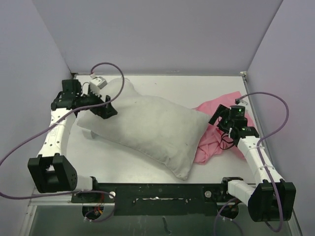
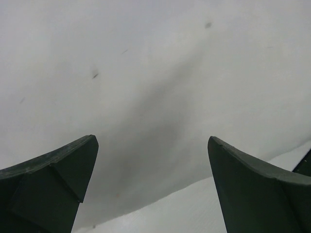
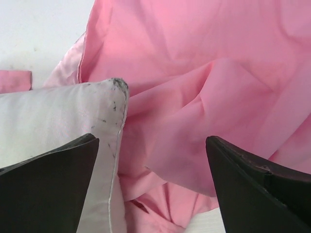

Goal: Remove the pillowcase from the pillow

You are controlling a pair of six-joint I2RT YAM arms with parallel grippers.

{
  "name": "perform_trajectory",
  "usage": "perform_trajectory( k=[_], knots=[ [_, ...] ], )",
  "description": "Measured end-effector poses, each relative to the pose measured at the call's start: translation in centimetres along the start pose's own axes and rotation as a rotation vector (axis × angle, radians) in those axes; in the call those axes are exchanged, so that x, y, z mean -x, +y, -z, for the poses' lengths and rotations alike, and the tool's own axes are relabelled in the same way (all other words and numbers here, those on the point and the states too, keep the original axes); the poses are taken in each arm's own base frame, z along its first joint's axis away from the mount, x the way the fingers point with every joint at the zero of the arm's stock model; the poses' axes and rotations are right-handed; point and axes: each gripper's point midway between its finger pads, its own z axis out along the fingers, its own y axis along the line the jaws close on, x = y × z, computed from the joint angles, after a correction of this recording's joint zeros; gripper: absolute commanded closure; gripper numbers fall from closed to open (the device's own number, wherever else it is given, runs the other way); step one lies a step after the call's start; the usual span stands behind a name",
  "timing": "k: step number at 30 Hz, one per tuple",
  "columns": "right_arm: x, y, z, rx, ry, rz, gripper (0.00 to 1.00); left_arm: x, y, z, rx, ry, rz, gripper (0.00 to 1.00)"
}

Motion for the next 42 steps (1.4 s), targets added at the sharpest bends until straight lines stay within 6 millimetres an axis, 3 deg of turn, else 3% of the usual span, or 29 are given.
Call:
perform_trajectory(
  k=[3,6,12,19,21,25,28,35,39,42],
  knots=[
    [1.1,0.1,0.1,-0.03,-0.075,0.114,0.02,-3.4,5.1,1.4,0.179,-0.073,0.143,0.02],
    [2.5,0.4,0.8,-0.032,-0.211,0.217,0.02,-6.2,7.9,2.4,0.349,-0.148,0.222,0.02],
    [2.9,-3.5,0.2,-0.178,-0.333,0.238,0.02,-9.0,10.3,1.4,0.495,-0.264,0.265,0.02],
    [-0.4,-8.0,-1.7,-0.234,-0.461,0.354,0.02,-13.4,11.8,-1.0,0.575,-0.392,0.287,0.02],
    [-1.3,-8.9,-2.2,-0.24,-0.471,0.364,0.02,-13.6,12.4,-1.4,0.587,-0.443,0.282,0.02],
    [-0.7,-10.2,-3.6,-0.316,-0.487,0.297,0.02,-13.0,13.6,-1.8,0.598,-0.518,0.257,0.02],
    [-1.1,-10.3,-5.3,-0.316,-0.474,0.323,0.02,-12.9,13.6,-1.9,0.606,-0.553,0.23,0.02],
    [-2.6,-7.6,-9.3,-0.155,-0.468,0.479,0.02,-13.5,12.9,-2.4,0.654,-0.609,0.162,0.02],
    [-2.5,-5.2,-10.3,-0.041,-0.483,0.564,0.02,-11.8,13.4,-3.0,0.666,-0.601,0.124,0.02],
    [-0.7,-3.9,-11.5,-0.018,-0.465,0.566,0.02,-10.1,13.7,-4.4,0.675,-0.57,0.085,0.02]
  ],
)
